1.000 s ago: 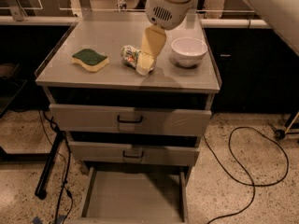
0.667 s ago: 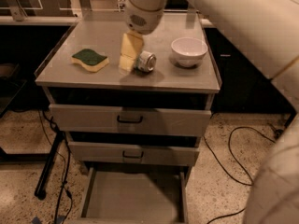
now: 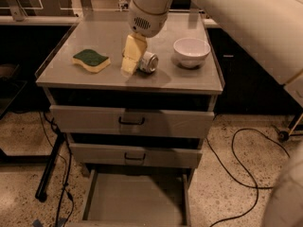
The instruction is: Place sponge into bottom drawer
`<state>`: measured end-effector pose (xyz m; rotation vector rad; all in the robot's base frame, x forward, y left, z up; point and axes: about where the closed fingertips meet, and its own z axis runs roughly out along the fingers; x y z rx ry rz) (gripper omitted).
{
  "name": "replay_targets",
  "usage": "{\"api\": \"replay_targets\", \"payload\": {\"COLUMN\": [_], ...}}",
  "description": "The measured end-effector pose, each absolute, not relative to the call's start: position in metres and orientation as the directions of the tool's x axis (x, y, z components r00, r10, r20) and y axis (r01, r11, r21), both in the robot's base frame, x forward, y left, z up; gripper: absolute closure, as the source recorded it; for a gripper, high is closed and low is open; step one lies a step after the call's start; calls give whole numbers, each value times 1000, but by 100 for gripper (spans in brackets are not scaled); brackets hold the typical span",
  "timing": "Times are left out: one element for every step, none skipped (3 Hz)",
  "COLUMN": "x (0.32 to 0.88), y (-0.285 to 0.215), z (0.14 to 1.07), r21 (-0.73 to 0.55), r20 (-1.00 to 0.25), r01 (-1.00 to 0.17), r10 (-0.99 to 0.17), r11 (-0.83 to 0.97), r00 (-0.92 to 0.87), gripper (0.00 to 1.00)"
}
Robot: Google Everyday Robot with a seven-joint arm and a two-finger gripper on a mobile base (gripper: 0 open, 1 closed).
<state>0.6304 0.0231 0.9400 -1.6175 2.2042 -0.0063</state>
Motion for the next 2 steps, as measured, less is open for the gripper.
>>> {"api": "replay_targets", "payload": {"x": [642, 668], "y": [40, 73], "z": [940, 948], "r21": [-244, -263], "r20": [-399, -452], "r01": [-899, -894], "r10": [-883, -865], "r11": [363, 362], "r00": [-249, -217], "gripper": [0, 0]}}
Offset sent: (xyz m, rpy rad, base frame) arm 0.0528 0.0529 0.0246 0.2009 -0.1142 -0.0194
